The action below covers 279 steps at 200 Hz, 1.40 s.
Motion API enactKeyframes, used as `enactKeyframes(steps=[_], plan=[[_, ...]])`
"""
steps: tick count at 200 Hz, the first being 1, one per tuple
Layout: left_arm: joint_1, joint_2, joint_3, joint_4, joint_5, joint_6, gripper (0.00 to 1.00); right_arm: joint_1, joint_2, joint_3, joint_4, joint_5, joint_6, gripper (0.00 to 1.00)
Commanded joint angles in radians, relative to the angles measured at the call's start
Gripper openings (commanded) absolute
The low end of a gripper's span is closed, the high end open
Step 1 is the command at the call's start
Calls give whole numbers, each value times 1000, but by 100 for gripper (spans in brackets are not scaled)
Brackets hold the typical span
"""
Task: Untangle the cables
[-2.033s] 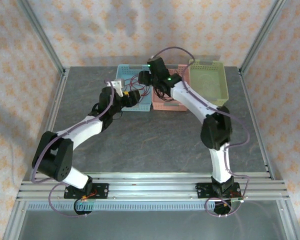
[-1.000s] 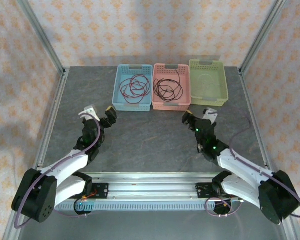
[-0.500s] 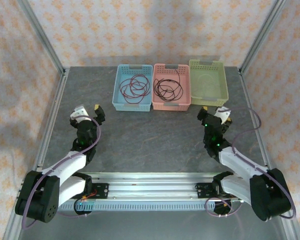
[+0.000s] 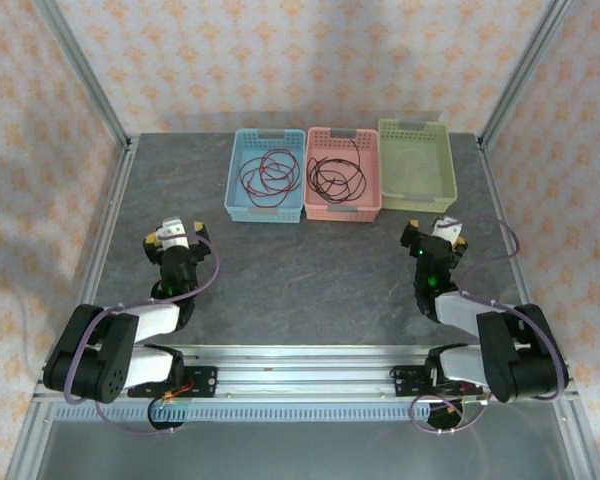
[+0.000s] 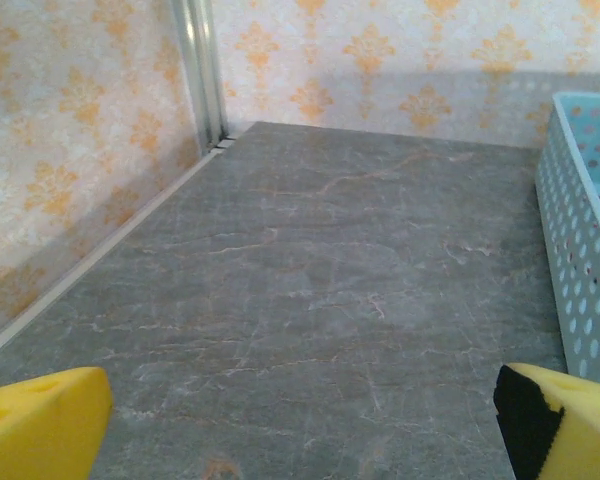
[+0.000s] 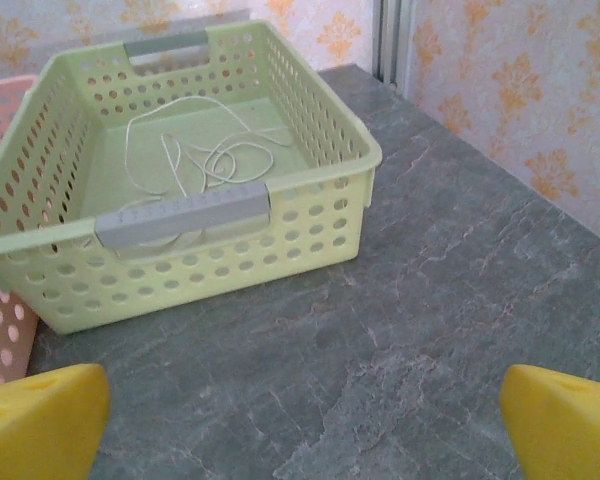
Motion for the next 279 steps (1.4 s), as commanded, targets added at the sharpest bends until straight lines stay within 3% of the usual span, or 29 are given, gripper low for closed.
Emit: enactKeyframes(steps=[1, 29, 83, 125, 159, 279], plan=[[26, 45, -5, 186, 83, 41, 100, -34, 17, -17, 162, -85, -25, 100], [58, 119, 6, 283, 152, 41, 99, -76, 46, -59, 326, -175, -25, 100], [83, 262, -24, 474, 191, 29, 99, -94, 152, -75, 481, -187, -55, 100], [121, 248, 22, 350, 217, -18, 100, -112, 253, -72, 568, -219, -49, 100], [142, 250, 23, 354, 254, -30, 100, -118, 254, -19, 459, -210, -39, 100], [135, 251, 27, 345, 294, -3, 100, -118, 255, -20, 466, -228, -48, 100]])
